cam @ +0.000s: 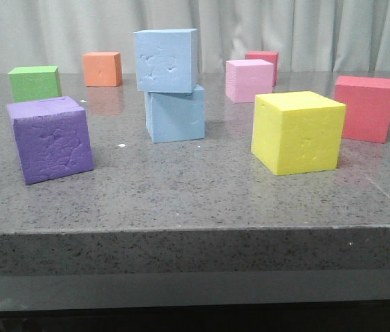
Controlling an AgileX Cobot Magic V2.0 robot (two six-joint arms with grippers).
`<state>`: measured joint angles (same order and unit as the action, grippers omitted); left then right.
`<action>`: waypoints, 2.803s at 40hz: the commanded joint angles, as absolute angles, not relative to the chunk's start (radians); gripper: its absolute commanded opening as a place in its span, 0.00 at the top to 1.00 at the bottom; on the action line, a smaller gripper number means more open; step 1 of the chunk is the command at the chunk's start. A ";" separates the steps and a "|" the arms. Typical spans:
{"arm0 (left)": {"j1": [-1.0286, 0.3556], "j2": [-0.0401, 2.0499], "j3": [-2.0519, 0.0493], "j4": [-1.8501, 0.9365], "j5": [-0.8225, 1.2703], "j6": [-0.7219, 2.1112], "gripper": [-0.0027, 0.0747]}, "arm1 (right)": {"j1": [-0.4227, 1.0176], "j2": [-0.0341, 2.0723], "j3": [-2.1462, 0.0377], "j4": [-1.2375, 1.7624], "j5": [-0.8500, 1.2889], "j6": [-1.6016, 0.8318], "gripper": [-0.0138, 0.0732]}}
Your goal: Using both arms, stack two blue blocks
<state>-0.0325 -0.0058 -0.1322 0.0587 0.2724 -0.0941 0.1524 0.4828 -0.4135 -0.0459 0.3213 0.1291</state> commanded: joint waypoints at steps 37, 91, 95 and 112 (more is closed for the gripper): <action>0.073 -0.024 0.009 0.039 0.072 -0.096 0.99 | 0.149 0.484 -0.439 -0.050 0.247 0.120 0.92; 0.073 -0.022 0.009 0.039 0.072 -0.096 0.99 | 0.147 0.408 -0.303 -0.069 0.081 0.040 0.92; 0.073 -0.022 0.009 0.039 0.072 -0.096 0.99 | 0.147 0.325 -0.228 -0.011 0.054 -0.040 0.92; 0.073 -0.022 0.009 0.039 0.072 -0.096 0.99 | 0.032 0.002 0.022 0.117 0.093 -0.067 0.92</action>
